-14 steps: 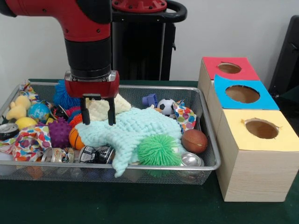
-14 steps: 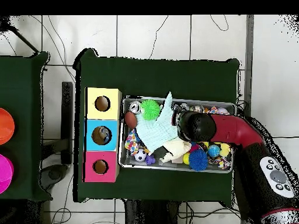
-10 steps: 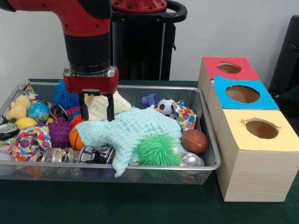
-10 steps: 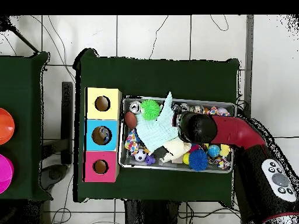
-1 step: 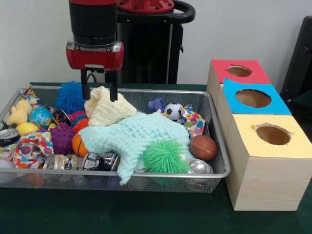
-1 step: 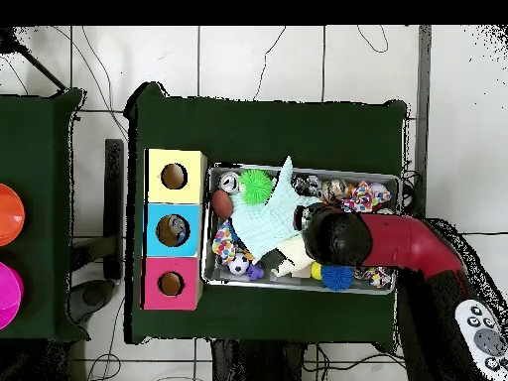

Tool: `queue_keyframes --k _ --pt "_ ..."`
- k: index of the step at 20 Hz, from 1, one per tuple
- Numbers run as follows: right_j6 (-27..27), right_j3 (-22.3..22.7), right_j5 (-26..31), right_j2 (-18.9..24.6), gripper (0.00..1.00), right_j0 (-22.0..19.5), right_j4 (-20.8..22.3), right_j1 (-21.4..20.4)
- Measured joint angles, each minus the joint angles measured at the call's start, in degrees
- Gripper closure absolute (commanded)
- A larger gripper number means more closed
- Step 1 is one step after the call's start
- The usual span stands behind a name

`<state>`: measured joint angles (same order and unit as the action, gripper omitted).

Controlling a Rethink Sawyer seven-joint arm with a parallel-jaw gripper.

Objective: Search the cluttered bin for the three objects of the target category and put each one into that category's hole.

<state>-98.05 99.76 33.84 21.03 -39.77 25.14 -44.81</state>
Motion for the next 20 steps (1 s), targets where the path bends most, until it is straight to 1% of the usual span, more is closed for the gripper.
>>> queue_keyframes --k 3,8,14,20 --pt "0.0 1.3 -0.9 -0.6 0.0 0.2 0.0 -1.1" --pt "0.0 1.5 -2.2 -1.7 0.0 1.2 0.1 -0.7" --pt "0.0 0.4 -2.7 -2.9 0.0 3.5 0.1 1.5" --pt "0.0 -1.1 -2.8 -3.7 0.0 5.0 0.1 3.5"
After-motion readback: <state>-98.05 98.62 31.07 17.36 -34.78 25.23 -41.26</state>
